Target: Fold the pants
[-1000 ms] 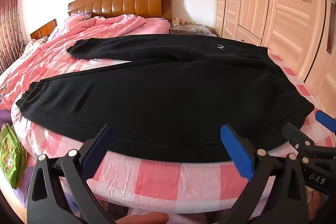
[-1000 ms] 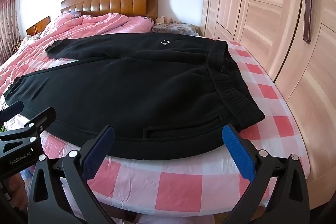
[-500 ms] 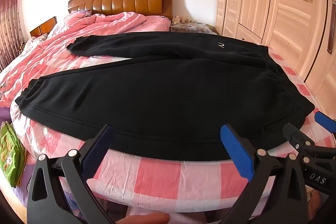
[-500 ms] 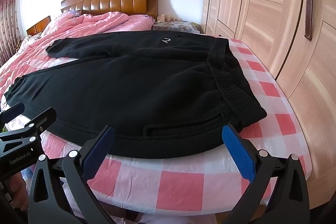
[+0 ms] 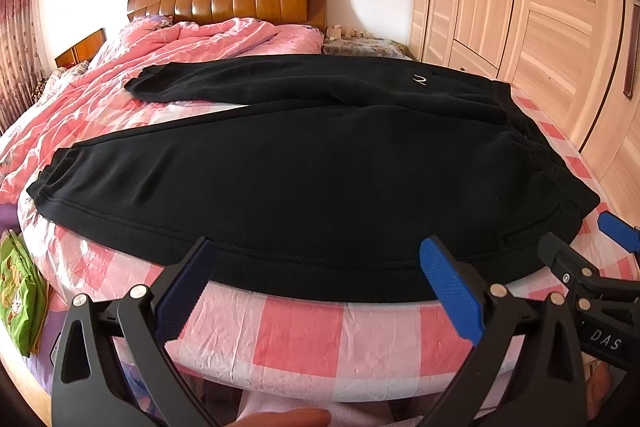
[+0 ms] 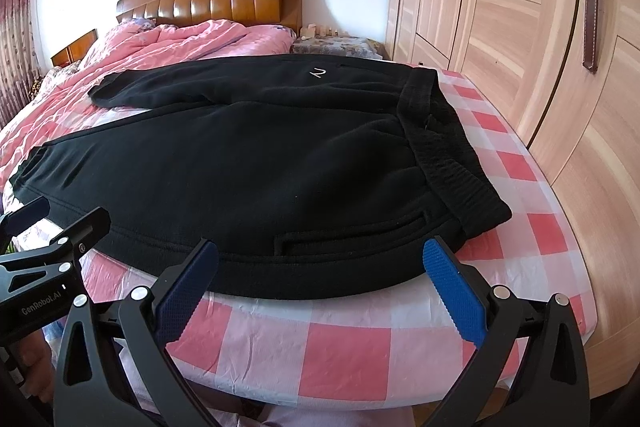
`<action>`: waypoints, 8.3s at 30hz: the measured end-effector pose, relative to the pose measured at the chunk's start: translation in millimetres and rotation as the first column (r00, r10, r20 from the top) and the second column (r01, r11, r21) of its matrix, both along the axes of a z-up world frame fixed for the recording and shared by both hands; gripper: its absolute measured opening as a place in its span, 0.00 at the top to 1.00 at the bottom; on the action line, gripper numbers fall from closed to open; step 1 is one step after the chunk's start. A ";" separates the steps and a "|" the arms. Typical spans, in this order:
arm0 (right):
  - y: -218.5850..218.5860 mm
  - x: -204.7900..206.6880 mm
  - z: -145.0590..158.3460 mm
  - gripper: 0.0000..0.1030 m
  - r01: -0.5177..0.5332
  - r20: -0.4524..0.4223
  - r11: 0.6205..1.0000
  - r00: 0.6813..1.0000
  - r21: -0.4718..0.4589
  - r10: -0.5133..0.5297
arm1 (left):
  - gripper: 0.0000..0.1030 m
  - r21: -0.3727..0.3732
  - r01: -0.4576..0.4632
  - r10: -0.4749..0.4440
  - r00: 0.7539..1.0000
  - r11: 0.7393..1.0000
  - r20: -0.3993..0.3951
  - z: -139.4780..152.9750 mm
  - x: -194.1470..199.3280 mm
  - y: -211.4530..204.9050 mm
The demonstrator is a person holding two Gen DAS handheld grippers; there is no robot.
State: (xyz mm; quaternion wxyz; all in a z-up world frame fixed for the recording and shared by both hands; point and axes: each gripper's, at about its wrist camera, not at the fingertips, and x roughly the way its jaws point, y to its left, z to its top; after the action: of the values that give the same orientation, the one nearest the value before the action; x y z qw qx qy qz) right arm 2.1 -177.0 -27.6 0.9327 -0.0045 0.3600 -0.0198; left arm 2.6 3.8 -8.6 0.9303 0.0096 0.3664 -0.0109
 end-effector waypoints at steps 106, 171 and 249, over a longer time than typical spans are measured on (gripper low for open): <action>-60.3 385.6 18.1 0.91 -0.568 -0.112 0.818 0.822 -0.093 0.559 | 0.03 -0.477 -0.342 0.003 0.815 0.809 -0.579 -13.7 496.5 40.3; -140.0 18.3 -13.2 0.91 -0.052 0.068 0.945 0.997 0.323 0.032 | 0.91 -0.247 0.013 -0.034 0.996 0.969 -0.080 -45.5 96.2 109.9; -23.4 83.4 20.2 0.05 -0.266 0.030 0.942 0.964 0.204 0.266 | 0.22 0.241 -0.068 0.147 0.933 0.968 -0.329 0.8 390.1 109.8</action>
State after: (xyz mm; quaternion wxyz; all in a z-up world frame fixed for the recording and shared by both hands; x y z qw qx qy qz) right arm 85.4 -200.3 -7.4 0.9227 0.0435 0.3551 0.1436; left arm 392.6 113.6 -7.7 0.8440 0.0931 0.5221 0.0806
